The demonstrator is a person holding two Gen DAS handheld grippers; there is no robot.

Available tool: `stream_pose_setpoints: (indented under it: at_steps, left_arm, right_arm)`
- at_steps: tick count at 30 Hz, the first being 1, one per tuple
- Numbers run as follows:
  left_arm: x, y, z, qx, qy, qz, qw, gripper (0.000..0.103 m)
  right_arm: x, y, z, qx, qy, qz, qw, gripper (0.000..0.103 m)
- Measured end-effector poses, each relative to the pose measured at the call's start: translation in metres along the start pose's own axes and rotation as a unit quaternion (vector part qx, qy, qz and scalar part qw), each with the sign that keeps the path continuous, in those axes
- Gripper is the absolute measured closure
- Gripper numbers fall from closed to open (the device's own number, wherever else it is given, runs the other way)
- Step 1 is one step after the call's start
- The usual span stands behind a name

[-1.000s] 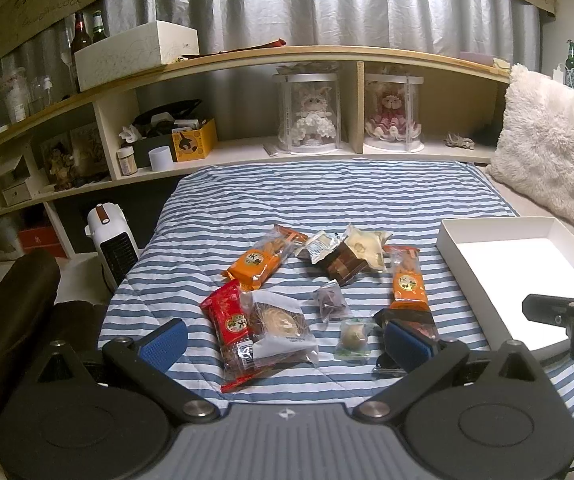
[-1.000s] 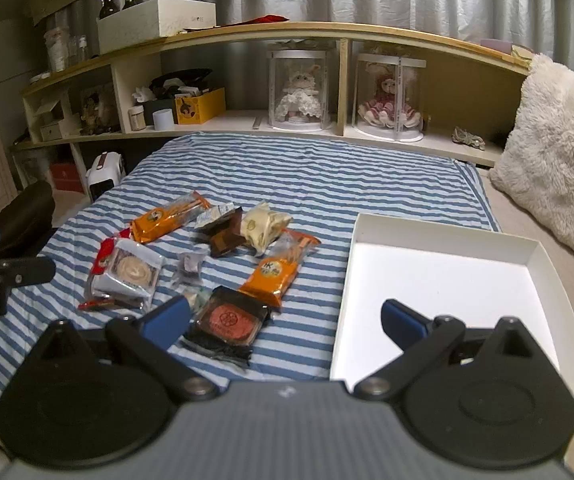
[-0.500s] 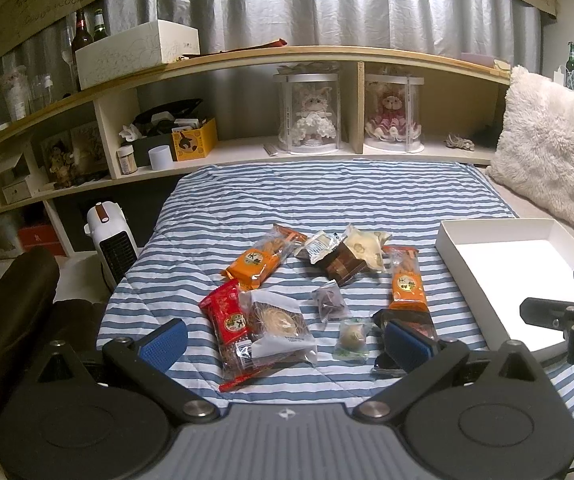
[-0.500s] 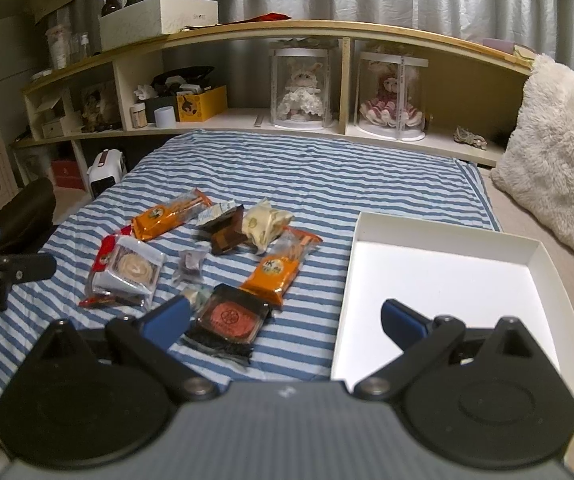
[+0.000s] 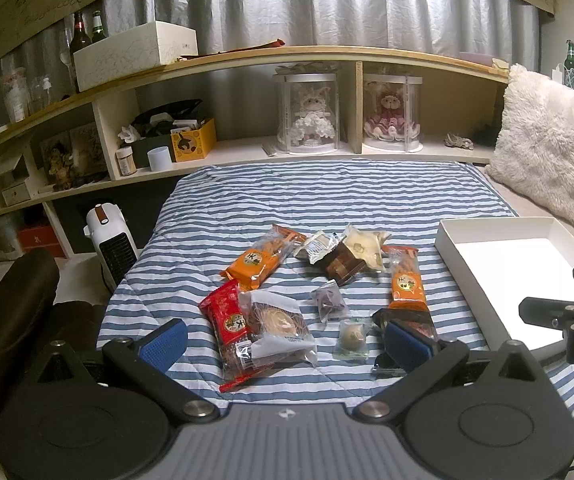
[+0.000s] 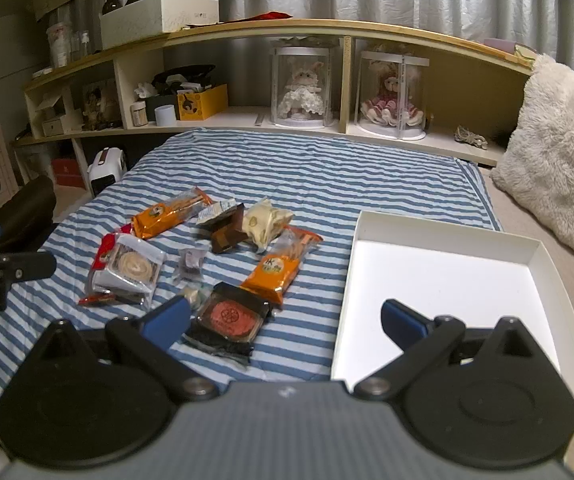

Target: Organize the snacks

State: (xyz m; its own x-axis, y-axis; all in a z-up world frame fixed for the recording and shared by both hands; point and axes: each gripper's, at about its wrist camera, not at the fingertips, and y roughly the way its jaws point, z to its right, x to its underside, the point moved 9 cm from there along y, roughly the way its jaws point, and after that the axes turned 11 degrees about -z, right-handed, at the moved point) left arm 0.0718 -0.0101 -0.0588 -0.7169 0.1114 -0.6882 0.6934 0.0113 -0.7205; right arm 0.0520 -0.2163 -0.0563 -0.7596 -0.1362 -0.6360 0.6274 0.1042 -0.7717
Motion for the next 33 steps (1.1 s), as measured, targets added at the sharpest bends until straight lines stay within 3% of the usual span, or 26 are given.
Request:
stream_pose_setpoints:
  at_steps: [7,16,27,33]
  left_arm:
    - [0.002,0.003,0.000,0.002,-0.003,-0.006,1.0000,0.000]
    - [0.010,0.023,-0.005,-0.005,-0.011,-0.046,0.9989,0.000]
    - [0.019,0.055,-0.022,-0.011,-0.067,-0.104,0.9923,0.000]
    - [0.018,0.072,-0.037,-0.035,-0.101,-0.119,0.9871,0.000]
  right_arm:
    - [0.001,0.001,0.000,0.000,-0.001,-0.002,1.000,0.001]
    - [0.004,0.017,-0.008,-0.016,-0.006,-0.021,1.000,0.001]
    - [0.003,0.045,-0.021,-0.035,0.005,-0.053,0.998,0.001]
    - [-0.004,0.068,-0.019,-0.047,0.046,-0.067,0.996,0.001]
